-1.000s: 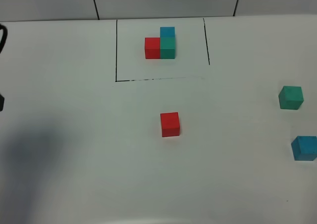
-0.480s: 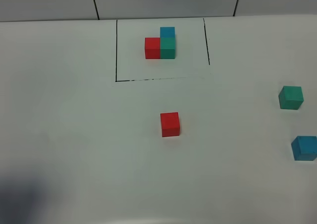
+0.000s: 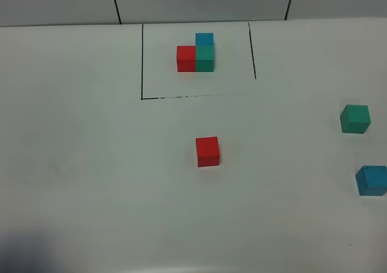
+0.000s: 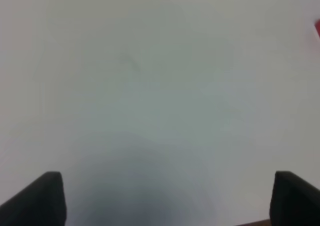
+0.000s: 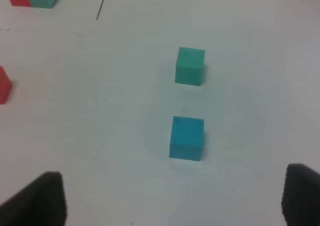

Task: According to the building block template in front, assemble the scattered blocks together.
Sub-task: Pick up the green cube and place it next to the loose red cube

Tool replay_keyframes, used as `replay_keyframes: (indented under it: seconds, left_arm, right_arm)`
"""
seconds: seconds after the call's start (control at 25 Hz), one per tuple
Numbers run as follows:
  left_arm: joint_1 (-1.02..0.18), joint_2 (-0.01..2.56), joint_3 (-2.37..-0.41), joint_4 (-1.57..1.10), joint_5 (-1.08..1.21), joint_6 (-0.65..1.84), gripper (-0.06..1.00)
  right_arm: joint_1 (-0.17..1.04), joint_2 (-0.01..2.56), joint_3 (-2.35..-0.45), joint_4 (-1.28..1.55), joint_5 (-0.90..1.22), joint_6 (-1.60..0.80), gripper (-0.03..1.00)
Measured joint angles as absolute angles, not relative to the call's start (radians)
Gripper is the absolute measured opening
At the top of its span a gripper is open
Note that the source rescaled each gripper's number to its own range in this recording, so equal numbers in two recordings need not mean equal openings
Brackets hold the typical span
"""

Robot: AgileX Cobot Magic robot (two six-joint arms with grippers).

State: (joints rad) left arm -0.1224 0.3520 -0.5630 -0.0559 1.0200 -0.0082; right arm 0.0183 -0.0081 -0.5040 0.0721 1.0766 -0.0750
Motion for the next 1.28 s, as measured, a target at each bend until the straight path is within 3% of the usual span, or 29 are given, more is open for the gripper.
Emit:
replay_keyframes:
  seconds: [0.4,1.28]
  left_arm:
    - [-0.122,0.165,-0.514,-0.193,1.076,0.129,0.80]
    - [-0.122,0.001,-0.507,-0.096,1.083,0.000,0.76]
  right_arm:
    - [0.018,-0.008,-0.504,0.072,1.077,-0.070,0.87]
    - [0.018,-0.008,-0.504,0.073,1.077,-0.063,0.87]
